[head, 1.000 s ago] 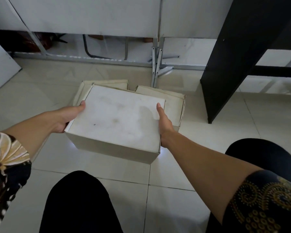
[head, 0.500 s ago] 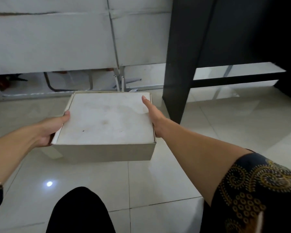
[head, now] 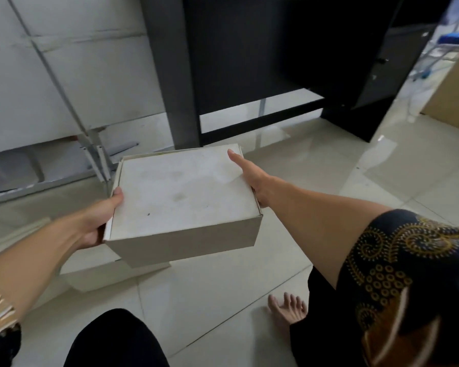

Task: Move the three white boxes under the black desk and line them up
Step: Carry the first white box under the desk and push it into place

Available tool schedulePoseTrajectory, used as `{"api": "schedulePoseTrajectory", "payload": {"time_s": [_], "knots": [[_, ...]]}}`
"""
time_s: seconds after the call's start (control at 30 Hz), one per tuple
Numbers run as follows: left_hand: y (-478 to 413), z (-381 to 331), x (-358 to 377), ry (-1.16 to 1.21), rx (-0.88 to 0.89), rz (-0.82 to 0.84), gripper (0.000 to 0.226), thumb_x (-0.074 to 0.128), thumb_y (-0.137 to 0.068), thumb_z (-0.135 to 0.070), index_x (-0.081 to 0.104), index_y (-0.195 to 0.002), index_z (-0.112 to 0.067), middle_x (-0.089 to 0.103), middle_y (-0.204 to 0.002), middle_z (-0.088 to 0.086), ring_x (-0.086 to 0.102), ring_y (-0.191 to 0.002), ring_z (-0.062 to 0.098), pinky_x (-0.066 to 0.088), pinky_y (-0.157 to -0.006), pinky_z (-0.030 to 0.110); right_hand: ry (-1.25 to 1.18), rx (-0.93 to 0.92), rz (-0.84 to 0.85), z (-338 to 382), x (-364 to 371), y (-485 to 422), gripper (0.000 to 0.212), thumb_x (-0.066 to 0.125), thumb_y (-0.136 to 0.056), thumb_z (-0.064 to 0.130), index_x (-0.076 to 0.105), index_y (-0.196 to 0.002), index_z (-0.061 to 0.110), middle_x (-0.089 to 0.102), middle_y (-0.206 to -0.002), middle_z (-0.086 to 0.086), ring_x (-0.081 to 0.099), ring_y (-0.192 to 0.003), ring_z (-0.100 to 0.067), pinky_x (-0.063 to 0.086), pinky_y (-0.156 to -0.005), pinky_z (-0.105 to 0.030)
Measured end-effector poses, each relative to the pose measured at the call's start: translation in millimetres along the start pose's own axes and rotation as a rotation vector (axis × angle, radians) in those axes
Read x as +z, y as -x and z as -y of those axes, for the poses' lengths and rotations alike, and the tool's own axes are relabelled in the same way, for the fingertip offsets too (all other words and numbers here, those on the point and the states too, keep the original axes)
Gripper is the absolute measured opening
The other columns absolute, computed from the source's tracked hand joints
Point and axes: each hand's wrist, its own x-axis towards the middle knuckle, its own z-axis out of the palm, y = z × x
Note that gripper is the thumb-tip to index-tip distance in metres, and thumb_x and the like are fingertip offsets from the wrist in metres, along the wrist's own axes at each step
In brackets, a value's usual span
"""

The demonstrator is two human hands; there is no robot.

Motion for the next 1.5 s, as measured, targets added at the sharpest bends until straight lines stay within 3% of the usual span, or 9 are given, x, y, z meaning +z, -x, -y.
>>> {"api": "schedulePoseTrajectory", "payload": {"time_s": [0.1, 0.23, 0.47, 0.7, 0.8, 1.0, 1.2, 1.33, 1.5], "knots": [[-14, -2, 47, 0.011, -0.016, 0.057, 0.047, 0.033, -0.1, -0.051, 0.063, -0.102, -0.015, 0.075, -0.087, 0.007, 0.065, -0.088, 0.025, 0.045, -0.089, 0.044, 0.012, 0.014, -0.029, 0, -47, 3, 0.071, 0.058, -0.078, 0.076, 0.069, -0.111, 0.013, 0.078, -0.099, -0.012, 0.075, -0.091, -0.032, 0.061, -0.079, -0.04], [-31, -1, 109, 0.008, -0.053, 0.148, 0.05, 0.031, -0.099, -0.054, 0.063, -0.106, -0.015, 0.07, -0.102, 0.01, 0.066, -0.093, 0.027, 0.051, -0.082, 0.044, 0.05, 0.059, -0.094, -2, -107, -1, 0.071, 0.059, -0.077, 0.077, 0.07, -0.109, 0.015, 0.078, -0.092, -0.011, 0.076, -0.084, -0.03, 0.061, -0.071, -0.038], [-77, 13, 213, 0.008, -0.061, 0.167, 0.047, 0.03, -0.1, -0.052, 0.061, -0.097, -0.017, 0.068, -0.097, 0.006, 0.065, -0.085, 0.022, 0.052, -0.076, 0.039, 0.16, 0.081, -0.242, -17, -200, -46, 0.08, 0.077, -0.062, 0.071, 0.067, -0.116, 0.013, 0.078, -0.099, -0.01, 0.076, -0.087, -0.031, 0.058, -0.088, -0.049], [-135, 45, 279, 0.075, -0.133, 0.136, 0.048, 0.03, -0.099, -0.054, 0.063, -0.1, -0.018, 0.074, -0.083, -0.001, 0.067, -0.082, 0.018, 0.053, -0.072, 0.036, 0.262, 0.073, -0.229, -36, -261, -122, 0.057, 0.083, -0.069, 0.055, 0.066, -0.111, 0.02, 0.076, -0.102, -0.009, 0.075, -0.089, -0.031, 0.059, -0.083, -0.054], [-164, 53, 299, 0.109, -0.137, 0.099, 0.047, 0.032, -0.099, -0.054, 0.06, -0.112, -0.019, 0.071, -0.095, 0.002, 0.067, -0.084, 0.02, 0.054, -0.073, 0.035, 0.272, 0.029, -0.222, -34, -272, -161, 0.049, 0.082, -0.073, 0.051, 0.062, -0.109, 0.024, 0.074, -0.102, -0.007, 0.075, -0.088, -0.029, 0.061, -0.077, -0.047], [-215, 68, 312, 0.129, -0.172, -0.011, 0.048, 0.033, -0.1, -0.053, 0.055, -0.125, -0.018, 0.069, -0.102, 0.003, 0.067, -0.09, 0.023, 0.054, -0.074, 0.034, 0.38, 0.034, -0.198, -47, -277, -241, 0.064, 0.082, -0.071, 0.056, 0.055, -0.12, 0.025, 0.069, -0.1, 0.001, 0.071, -0.081, -0.02, 0.057, -0.065, -0.03], [-246, 86, 328, 0.063, -0.254, -0.097, 0.046, 0.031, -0.098, -0.057, 0.05, -0.127, -0.026, 0.068, -0.105, 0.001, 0.067, -0.093, 0.024, 0.055, -0.076, 0.036, 0.466, 0.061, -0.204, -58, -283, -303, 0.1, 0.08, -0.055, 0.071, 0.047, -0.136, 0.023, 0.06, -0.126, -0.004, 0.067, -0.1, -0.028, 0.057, -0.09, -0.047], [-263, 88, 345, -0.082, -0.215, -0.307, 0.078, 0.033, -0.084, -0.075, 0.048, -0.137, -0.019, 0.058, -0.135, 0.009, 0.058, -0.118, 0.032, 0.047, -0.101, 0.044, 0.679, 0.039, -0.28, -49, -276, -325, 0.1, 0.075, -0.063, 0.073, 0.037, -0.142, 0.025, 0.053, -0.129, -0.009, 0.059, -0.108, -0.034, 0.055, -0.088, -0.043], [-270, 76, 354, -0.489, 0.045, -0.626, 0.052, 0.031, -0.102, -0.042, 0.047, -0.132, -0.003, 0.054, -0.135, 0.024, 0.05, -0.123, 0.043, 0.04, -0.1, 0.046, 0.787, 0.025, -0.359, -51, -269, -337, 0.103, 0.064, -0.064, 0.084, 0.03, -0.142, 0.026, 0.059, -0.125, -0.014, 0.059, -0.092, -0.034, 0.049, -0.071, -0.037]]}}
